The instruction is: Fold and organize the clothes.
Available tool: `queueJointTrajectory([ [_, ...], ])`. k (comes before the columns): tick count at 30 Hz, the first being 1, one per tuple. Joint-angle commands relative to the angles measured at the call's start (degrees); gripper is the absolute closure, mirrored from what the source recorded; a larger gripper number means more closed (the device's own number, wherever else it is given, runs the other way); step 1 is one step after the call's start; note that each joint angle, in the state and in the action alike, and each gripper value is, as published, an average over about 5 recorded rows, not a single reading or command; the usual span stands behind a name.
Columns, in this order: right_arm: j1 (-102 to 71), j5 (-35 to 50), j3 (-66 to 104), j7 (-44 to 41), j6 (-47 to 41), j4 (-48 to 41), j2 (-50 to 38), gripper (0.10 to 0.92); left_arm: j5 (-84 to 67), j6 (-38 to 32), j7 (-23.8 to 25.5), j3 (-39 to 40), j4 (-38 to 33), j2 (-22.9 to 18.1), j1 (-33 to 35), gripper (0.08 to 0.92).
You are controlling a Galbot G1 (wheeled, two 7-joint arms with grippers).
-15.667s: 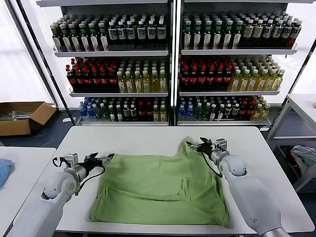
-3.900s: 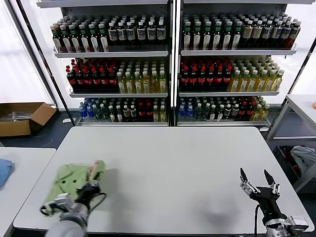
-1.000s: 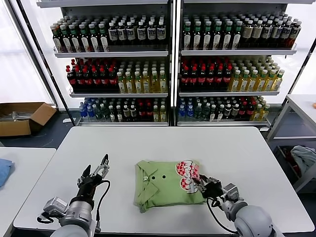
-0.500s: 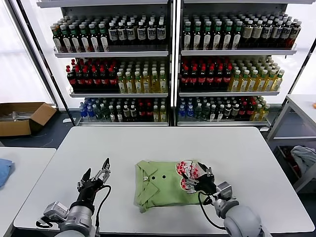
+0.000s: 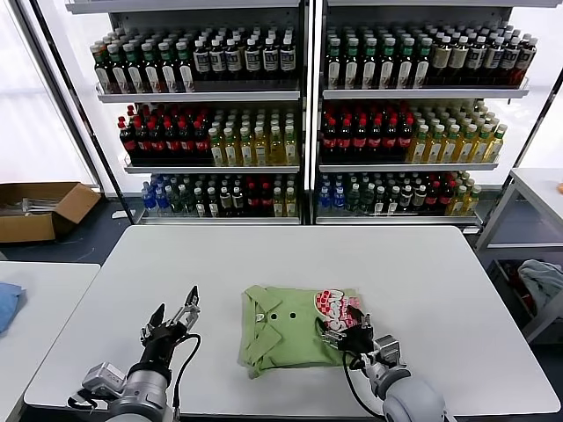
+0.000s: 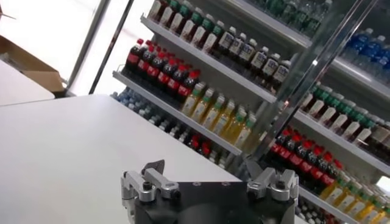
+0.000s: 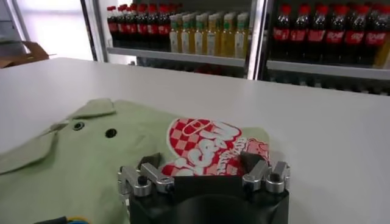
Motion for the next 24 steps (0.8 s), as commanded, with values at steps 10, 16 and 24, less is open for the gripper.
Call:
queueJointTrajectory([
  [10,6.26,-6.25,-9.85,5.02,-6.65,-7.48,9.63,0.203,0.42,-0.08,0.31,-0.27,-1.02,0.09,1.58,0.177],
  [16,6.02,-6.20,-9.70,4.11,-7.41,-7.28,8.77,0.203,0.34,-0.06,0.36,-0.42,-1.10,0.07,1.57,0.177],
  [24,3.34,1.38,-2.56,6.91,0.49,12.03,5.11,0.203,2.60,-0.45,2.93,-0.53,-0.77,0.16,0.65,0.177],
])
